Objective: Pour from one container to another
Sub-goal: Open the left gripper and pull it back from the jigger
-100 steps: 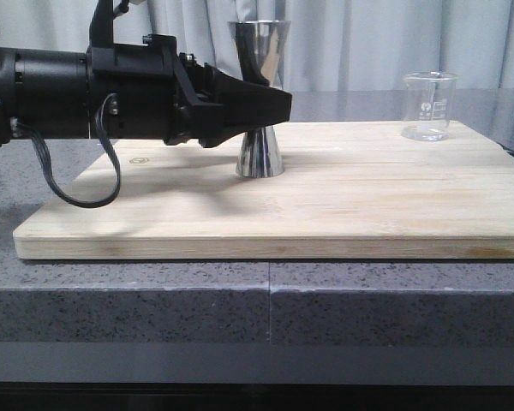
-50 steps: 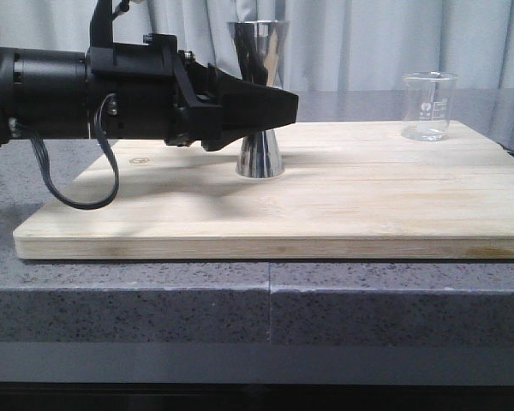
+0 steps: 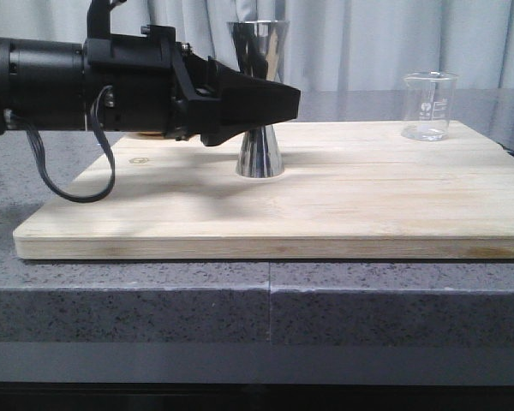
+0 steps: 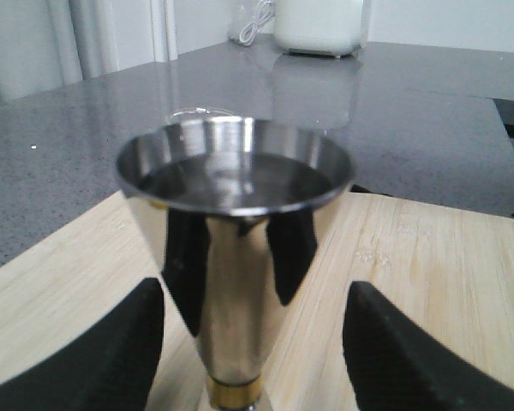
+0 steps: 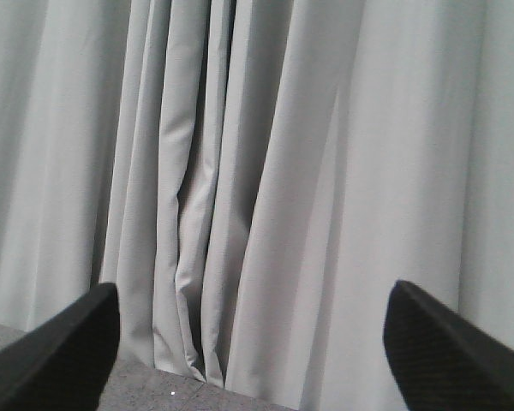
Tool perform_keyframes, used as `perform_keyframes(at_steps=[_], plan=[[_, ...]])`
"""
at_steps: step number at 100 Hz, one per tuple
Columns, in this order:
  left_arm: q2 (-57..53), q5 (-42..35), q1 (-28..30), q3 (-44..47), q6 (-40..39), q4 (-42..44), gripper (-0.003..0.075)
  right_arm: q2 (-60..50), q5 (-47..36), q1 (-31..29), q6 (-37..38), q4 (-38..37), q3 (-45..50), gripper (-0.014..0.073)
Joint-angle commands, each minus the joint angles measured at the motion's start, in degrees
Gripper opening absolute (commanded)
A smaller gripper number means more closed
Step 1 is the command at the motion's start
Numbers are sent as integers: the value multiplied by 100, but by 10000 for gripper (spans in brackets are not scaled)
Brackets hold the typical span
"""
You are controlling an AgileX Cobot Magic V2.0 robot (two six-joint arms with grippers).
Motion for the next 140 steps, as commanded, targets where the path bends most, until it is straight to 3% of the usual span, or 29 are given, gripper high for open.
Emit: perform_keyframes(at_steps=[1, 82, 140], plan=[[-381, -186, 9, -125, -9, -111, 428, -189, -381, -9, 14, -5, -121, 568], [-419, 15, 118, -125, -88, -69, 428, -189, -381, -9, 14, -5, -121, 568], [-647, -67, 273, -125, -635, 374, 429, -189, -381, -9, 14, -5, -121, 568]])
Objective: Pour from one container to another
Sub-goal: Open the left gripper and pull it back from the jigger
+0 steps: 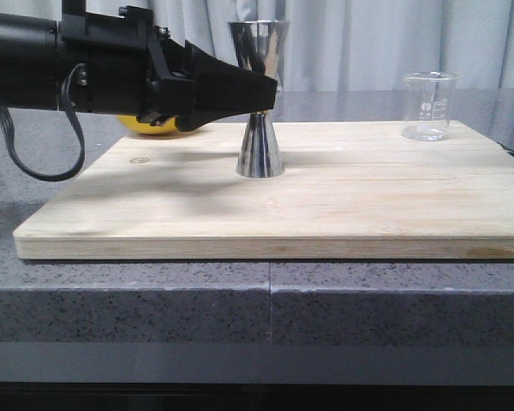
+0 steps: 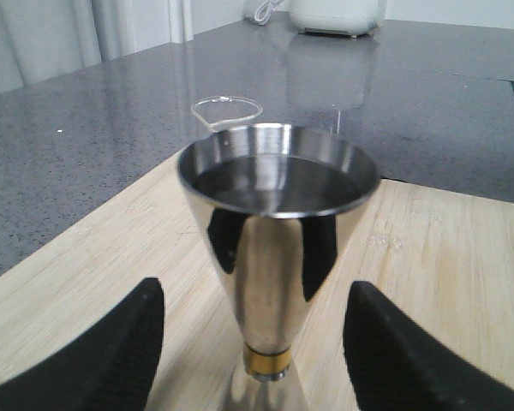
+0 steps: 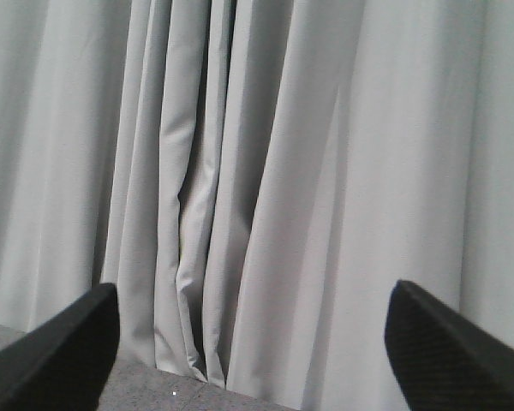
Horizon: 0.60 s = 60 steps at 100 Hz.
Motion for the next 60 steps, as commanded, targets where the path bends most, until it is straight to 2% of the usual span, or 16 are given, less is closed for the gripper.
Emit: perform_keyframes(at_steps=[1, 21, 60], plan=[[-318, -360, 1, -125, -109, -130, 428, -189, -381, -9, 2, -5, -121, 568], [-474, -348, 13, -125, -122, -26, 428, -189, -381, -9, 2, -5, -121, 568], [-694, -343, 298, -125, -861, 840, 428, -189, -381, -9, 2, -5, -121, 568]])
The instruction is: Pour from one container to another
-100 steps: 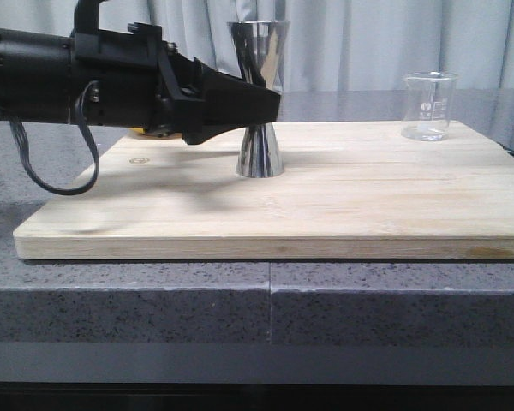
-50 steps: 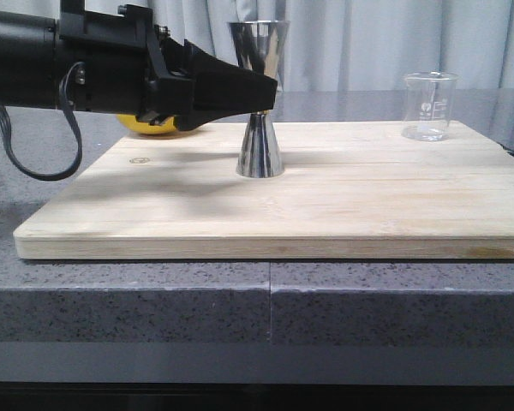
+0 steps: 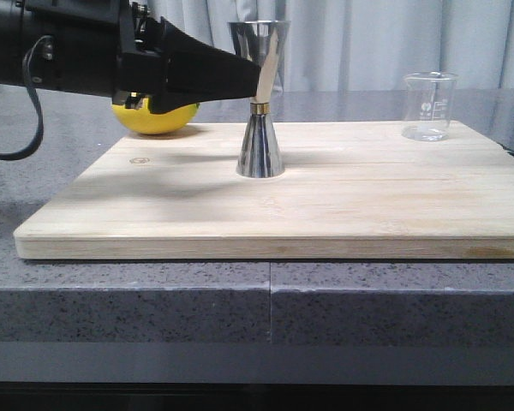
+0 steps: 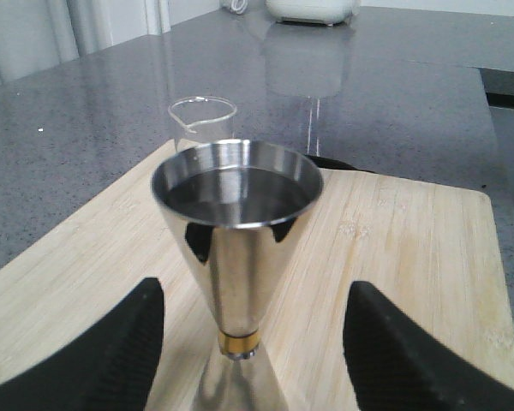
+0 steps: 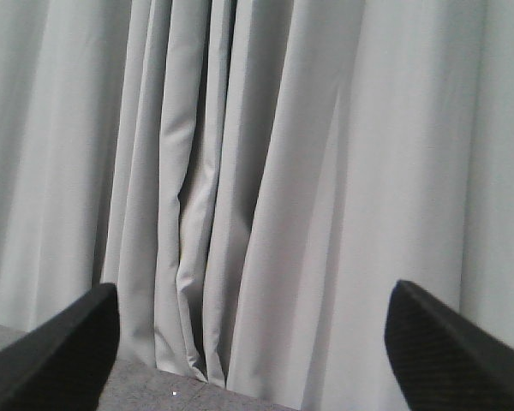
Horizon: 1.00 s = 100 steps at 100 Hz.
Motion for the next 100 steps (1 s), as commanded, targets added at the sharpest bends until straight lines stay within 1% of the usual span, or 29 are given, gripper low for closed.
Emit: perform_keyframes(at_steps=[1, 21, 41, 55, 66, 73, 80, 93, 100], plan=[[-283, -330, 60, -125, -184, -28, 428, -189, -381, -9, 2, -5, -121, 568], [-317, -378, 238, -125, -334, 115, 428, -189, -381, -9, 2, 5, -121, 568], [-658, -378, 568, -125, -497, 212, 428, -189, -381, -9, 2, 62, -121, 568], [-1024, -378, 898, -125, -666, 212, 428, -189, -381, -9, 2, 109, -121, 568], [-1351, -378, 1272, -125, -766, 148, 428, -189, -381, -9, 2, 210, -121, 568], [-1568, -304, 1549, -125, -766, -8, 428, -189, -381, -9, -13, 368, -121, 568], [-1793, -137, 1838, -125, -769, -318, 428, -189, -381, -43, -221, 564, -121, 568], [-2221, 381, 2378, -125, -779, -1170, 428, -257, -219, -36, -1039, 1038, -121, 568], [-2469, 656, 2611, -125, -779, -1505, 428, -381, 28, -36, -1196, 1428, -131, 568]])
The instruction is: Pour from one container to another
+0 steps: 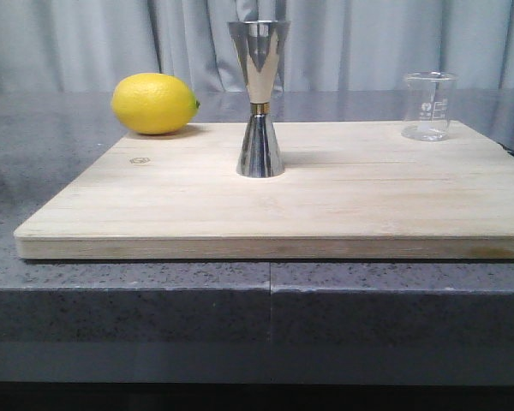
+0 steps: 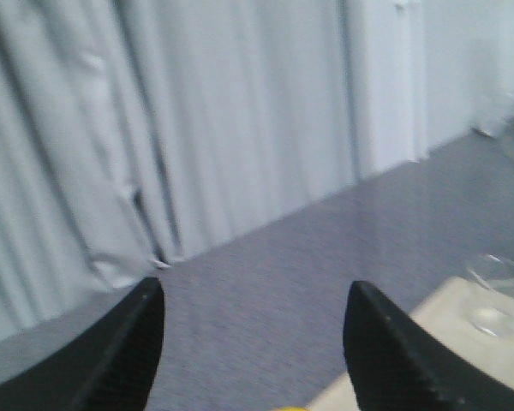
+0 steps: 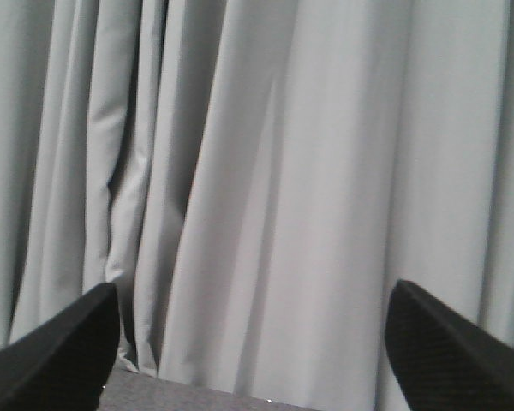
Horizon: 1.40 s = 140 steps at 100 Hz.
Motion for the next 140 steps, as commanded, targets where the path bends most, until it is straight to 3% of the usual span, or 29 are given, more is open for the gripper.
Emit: perform_keyframes(at_steps=[1, 11, 27, 42, 63, 107, 121, 140], plan=[[-468, 158, 267, -125, -77, -856, 428, -326, -132, -36, -348, 482, -131, 568], [-819, 532, 489, -125, -77, -973, 428, -572, 167, -36, -394, 969, -131, 568], [-1531, 1497, 527, -71, -77, -896, 428, -1023, 745, -36, -979, 1005, -131, 568], [-2188, 1984, 527, 133, -77, -896, 428, -1478, 1174, -36, -1314, 1442, -131, 568], [-3193, 2606, 527, 843, -77, -891, 428, -2149, 2056, -24, -1901, 1441, -131, 568], [-5006, 2612, 527, 3129, -506, -891, 428, -3729, 4856, -34, -1913, 1441, -120, 568], [-5257, 2598, 527, 3473, -506, -891, 428, -4117, 5310, -140, -1913, 1371, -120, 568], [-5324, 2464, 527, 3531, -506, -891, 428, -4297, 6201, -746, -1913, 1234, -120, 568]])
